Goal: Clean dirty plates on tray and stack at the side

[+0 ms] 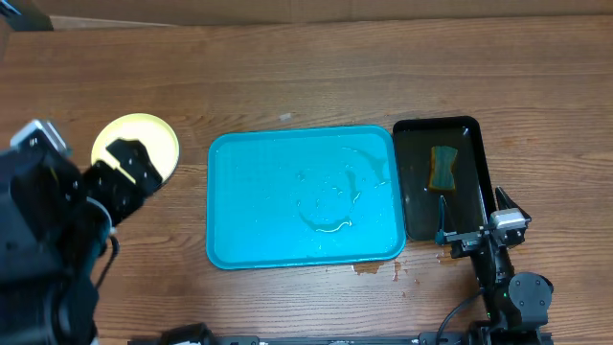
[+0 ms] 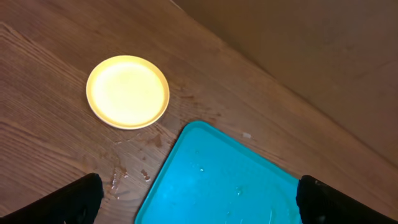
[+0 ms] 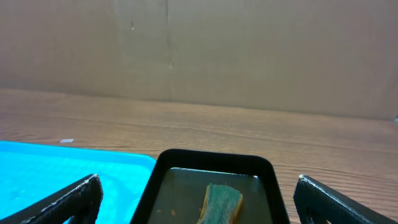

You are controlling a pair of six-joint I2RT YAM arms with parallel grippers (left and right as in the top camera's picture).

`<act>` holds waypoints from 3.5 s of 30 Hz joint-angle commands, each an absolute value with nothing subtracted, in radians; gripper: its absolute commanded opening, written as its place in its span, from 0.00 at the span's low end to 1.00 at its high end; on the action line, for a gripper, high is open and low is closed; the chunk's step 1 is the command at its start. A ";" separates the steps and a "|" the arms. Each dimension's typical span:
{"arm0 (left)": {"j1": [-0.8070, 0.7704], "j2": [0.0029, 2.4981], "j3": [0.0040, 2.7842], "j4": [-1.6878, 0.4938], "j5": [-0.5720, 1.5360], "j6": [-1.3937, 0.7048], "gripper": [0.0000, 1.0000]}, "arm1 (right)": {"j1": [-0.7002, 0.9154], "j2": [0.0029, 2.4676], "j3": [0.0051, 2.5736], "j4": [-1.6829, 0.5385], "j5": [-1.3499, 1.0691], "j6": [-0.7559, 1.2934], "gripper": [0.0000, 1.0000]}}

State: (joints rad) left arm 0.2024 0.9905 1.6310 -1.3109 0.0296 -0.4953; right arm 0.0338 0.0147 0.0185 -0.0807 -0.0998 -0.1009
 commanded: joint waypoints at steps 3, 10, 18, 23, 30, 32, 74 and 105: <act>0.195 0.888 1.462 -1.296 0.017 -0.494 1.00 | 0.037 0.003 0.008 -0.076 -0.096 -0.102 1.00; 0.195 0.680 1.087 -0.973 0.019 -0.631 1.00 | 0.037 0.003 0.008 -0.076 -0.096 -0.102 1.00; 0.131 0.423 0.664 -0.282 0.015 -0.809 1.00 | 0.037 0.003 0.008 -0.076 -0.096 -0.102 1.00; 0.113 0.274 0.410 0.042 -0.002 -0.809 1.00 | 0.037 0.003 0.008 -0.076 -0.096 -0.102 1.00; 0.110 0.102 0.163 0.239 -0.051 -0.808 1.00 | 0.037 0.003 0.008 -0.076 -0.096 -0.102 1.00; 0.110 0.066 0.121 0.244 -0.062 -0.807 1.00 | 0.037 0.003 0.008 -0.076 -0.096 -0.102 1.00; 0.032 0.003 0.005 -0.078 0.019 -0.003 1.00 | 0.037 0.003 0.008 -0.076 -0.096 -0.102 1.00; 0.032 0.004 0.005 -0.078 0.019 -0.003 1.00 | 0.037 0.003 0.008 -0.076 -0.096 -0.102 1.00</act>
State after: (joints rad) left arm 0.0387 0.0151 0.0090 -0.0784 0.0074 -0.0219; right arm 0.0334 0.0147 0.0185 -0.0803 -0.1001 -0.1017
